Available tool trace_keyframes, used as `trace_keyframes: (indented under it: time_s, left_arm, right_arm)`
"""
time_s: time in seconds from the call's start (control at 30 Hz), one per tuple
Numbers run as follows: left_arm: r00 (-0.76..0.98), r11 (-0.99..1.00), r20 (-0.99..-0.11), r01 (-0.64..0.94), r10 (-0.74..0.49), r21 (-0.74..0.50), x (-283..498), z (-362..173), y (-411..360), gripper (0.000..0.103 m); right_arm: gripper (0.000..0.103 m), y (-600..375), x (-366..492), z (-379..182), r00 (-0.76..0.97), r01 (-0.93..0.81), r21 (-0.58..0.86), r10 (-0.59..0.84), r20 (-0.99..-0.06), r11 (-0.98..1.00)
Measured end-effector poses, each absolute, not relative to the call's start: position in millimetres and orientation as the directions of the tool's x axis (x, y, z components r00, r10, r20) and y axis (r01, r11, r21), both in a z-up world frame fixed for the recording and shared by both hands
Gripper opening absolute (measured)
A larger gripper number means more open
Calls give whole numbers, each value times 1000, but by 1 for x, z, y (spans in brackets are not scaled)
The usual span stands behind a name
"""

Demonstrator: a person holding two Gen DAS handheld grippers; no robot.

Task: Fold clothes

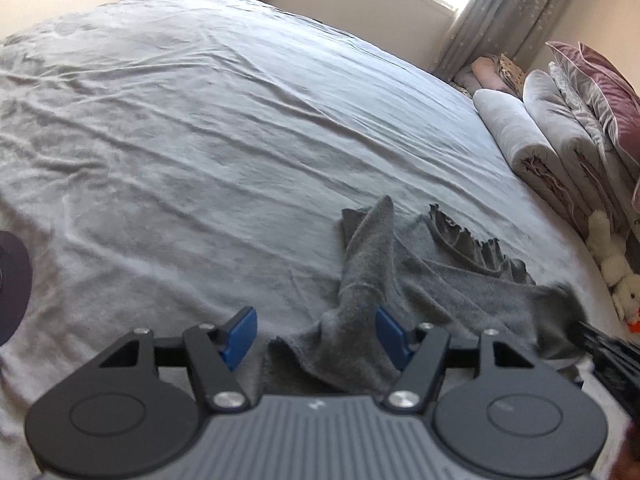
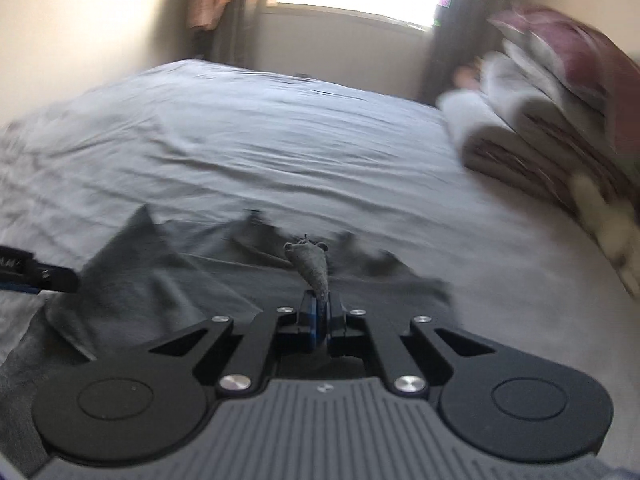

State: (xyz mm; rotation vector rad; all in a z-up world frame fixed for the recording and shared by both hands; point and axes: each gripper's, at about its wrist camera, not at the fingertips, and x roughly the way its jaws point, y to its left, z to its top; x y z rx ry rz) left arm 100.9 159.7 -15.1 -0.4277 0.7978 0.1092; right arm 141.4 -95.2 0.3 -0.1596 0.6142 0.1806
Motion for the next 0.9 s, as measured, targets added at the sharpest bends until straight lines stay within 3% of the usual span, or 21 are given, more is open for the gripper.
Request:
trace_keyframes:
  time_s: [0.3, 0.37, 0.43, 0.53, 0.7, 0.9]
  left_arm:
    - [687, 905, -724, -265, -66, -334, 102, -15, 152, 66]
    - [684, 907, -727, -264, -63, -328, 103, -17, 150, 66]
    - [680, 910, -731, -269, -53, -316, 105, -18, 149, 64]
    - [681, 907, -731, -284, -37, -311, 109, -20, 153, 63]
    - [708, 889, -705, -299, -37, -346, 121, -20, 162, 58]
    - [736, 811, -652, -263, -182, -523, 157, -28, 178, 49]
  right_arm:
    - [6, -153, 103, -35, 659, -159, 35, 132, -741, 987]
    - [10, -156, 95, -34, 656, -184, 26, 142, -742, 983]
    - [24, -162, 91, -28, 657, -198, 31, 156, -738, 980]
    - [36, -182, 90, -16, 669, -179, 108, 202, -715, 978]
    - [38, -214, 103, -8, 706, -116, 228, 241, -666, 967]
    - [38, -221, 138, -22, 691, -108, 250, 253, -677, 962]
